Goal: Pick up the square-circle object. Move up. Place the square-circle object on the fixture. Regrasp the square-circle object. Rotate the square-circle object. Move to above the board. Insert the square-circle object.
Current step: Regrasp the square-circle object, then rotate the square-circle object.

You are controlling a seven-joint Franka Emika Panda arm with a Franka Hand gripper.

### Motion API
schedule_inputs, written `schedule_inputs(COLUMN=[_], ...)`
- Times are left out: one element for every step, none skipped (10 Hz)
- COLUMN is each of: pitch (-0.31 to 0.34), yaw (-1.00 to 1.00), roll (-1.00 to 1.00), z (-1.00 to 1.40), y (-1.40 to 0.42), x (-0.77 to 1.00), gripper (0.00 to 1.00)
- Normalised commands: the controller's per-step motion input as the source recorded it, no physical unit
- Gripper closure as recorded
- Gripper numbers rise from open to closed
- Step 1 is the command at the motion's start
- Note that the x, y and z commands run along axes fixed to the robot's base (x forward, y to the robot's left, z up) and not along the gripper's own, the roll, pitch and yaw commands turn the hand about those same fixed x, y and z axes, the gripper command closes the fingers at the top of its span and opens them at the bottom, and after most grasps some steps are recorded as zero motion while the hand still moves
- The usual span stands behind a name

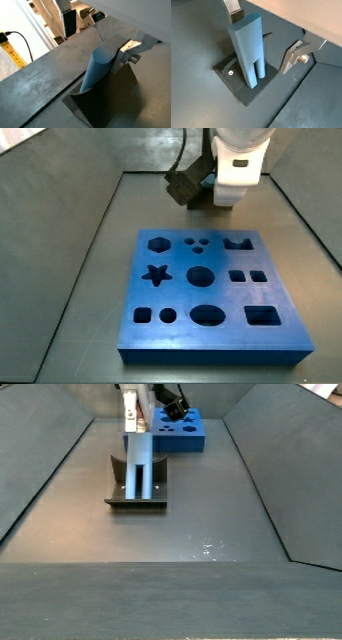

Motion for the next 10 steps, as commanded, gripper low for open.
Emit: schedule_inputs(pitch=[0.000,0.000,-0.026,-0.037,-0.051,-0.057,-0.058,-0.058,-0.043,-0.035], yaw=[0.00,0.00,0.00,-0.01,-0.03,-0.04,-0.06,-0.07,-0.08,-0.09], roll=[0.00,0.00,-0.04,-0.07,-0.11,-0.13,-0.15,-0.16,-0.17,-0.17], z=[0.00,0.71,0.70,0.69,0.66,0.64,0.61,0.58,0.53,0.49], y=[0.00,0.28,0.27,0.26,0.23,0.22,0.21,0.20,0.18,0.17], x=[0.00,-1.00,-1.00,-1.00,-1.00,-1.00,-1.00,-1.00,-1.00,-1.00], gripper=[1.00,1.00,1.00,1.00,1.00,1.00,1.00,1.00,1.00,1.00])
